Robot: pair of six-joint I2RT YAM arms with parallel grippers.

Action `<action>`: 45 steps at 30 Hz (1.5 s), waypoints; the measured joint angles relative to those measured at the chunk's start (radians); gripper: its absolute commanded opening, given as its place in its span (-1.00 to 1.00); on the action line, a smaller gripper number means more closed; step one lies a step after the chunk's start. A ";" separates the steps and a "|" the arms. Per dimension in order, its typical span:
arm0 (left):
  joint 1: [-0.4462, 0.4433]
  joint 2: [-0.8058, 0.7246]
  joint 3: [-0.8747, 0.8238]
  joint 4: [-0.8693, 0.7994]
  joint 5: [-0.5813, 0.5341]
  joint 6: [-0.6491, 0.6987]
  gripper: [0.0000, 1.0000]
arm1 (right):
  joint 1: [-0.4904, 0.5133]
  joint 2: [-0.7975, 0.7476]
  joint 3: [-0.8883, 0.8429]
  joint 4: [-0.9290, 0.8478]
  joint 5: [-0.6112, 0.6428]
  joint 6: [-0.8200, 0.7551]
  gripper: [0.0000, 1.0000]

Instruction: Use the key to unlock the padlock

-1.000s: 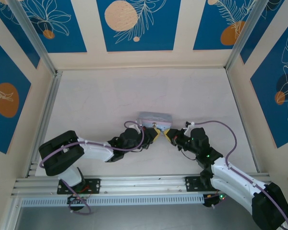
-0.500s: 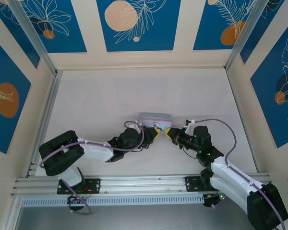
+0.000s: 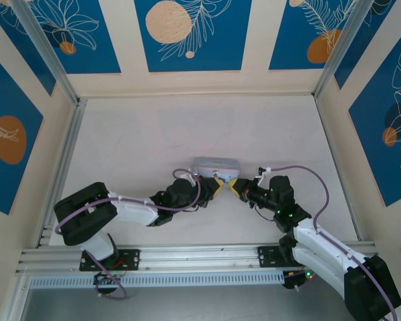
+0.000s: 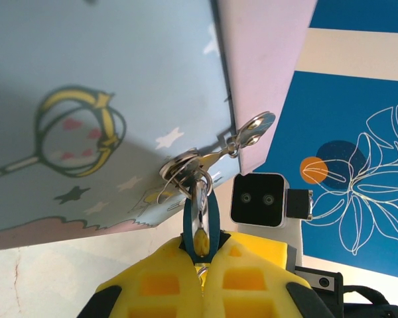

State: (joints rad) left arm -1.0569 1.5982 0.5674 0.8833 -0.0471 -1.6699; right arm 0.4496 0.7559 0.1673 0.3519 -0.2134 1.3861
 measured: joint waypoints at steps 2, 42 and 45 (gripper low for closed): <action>0.000 0.000 0.000 0.000 0.000 0.000 -1.00 | 0.000 0.002 0.000 0.003 0.000 0.000 -1.00; -0.002 -0.020 -0.001 0.017 -0.032 -0.008 -1.00 | 0.003 0.026 -0.029 0.119 -0.004 0.020 -1.00; -0.003 -0.020 -0.003 0.018 -0.032 -0.008 -1.00 | 0.003 0.026 -0.032 0.125 -0.005 0.019 -1.00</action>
State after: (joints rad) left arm -1.0599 1.5784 0.5648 0.9009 -0.0792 -1.6775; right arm 0.4522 0.7818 0.1352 0.4770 -0.2180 1.4055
